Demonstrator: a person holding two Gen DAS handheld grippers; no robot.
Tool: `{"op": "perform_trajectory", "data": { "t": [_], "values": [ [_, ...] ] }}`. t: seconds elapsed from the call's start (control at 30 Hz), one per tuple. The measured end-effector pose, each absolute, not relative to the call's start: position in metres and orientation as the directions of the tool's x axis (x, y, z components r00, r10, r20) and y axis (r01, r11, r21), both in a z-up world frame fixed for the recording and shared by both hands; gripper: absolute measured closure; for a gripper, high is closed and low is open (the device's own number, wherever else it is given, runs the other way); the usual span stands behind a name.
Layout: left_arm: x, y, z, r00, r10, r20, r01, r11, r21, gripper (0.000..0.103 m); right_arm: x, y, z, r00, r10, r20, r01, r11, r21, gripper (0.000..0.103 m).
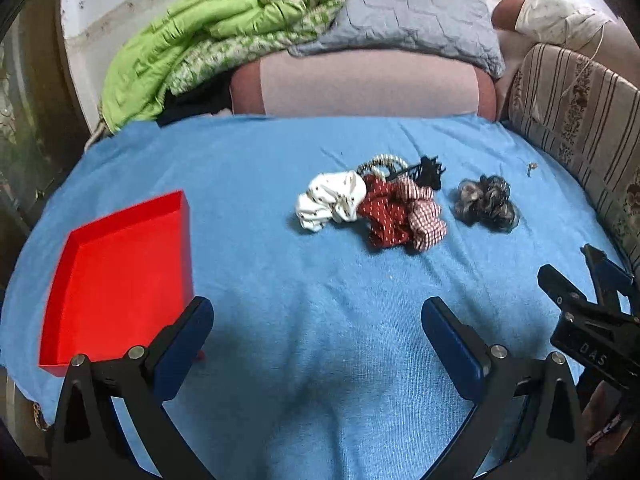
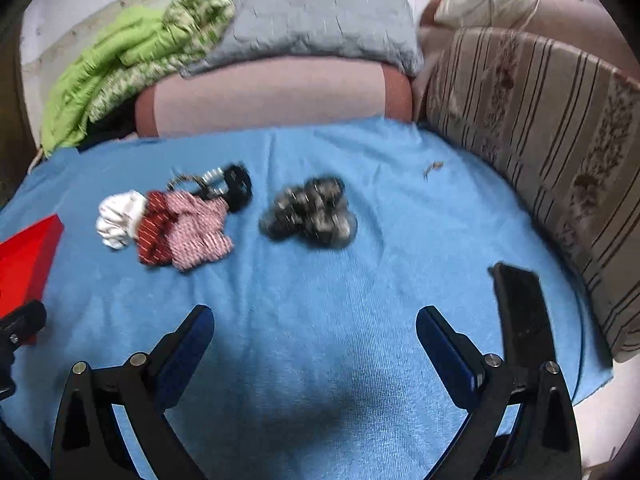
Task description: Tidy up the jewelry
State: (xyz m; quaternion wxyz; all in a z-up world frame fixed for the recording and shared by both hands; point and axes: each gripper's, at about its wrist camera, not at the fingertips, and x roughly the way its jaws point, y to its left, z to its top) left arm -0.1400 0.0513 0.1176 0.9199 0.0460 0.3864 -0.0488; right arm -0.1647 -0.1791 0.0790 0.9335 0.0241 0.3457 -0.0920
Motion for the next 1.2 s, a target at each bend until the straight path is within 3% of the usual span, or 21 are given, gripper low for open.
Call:
{"op": "perform_trajectory", "data": {
  "t": [0.53,1.2],
  "values": [
    [-0.170,0.074,0.155,0.756,-0.065,-0.652,0.087,0.996,0.002,0.000,-0.206,-0.170,0.127,0.795,-0.177,-0.580,0.240,0.970,0.032,0.000],
    [-0.197,0.068,0.179,0.809,-0.078,-0.583,0.115,0.993,0.028,0.000,-0.223,-0.160,0.138,0.823,-0.195,-0.533,0.228,0.974,-0.004,0.000]
  ]
}}
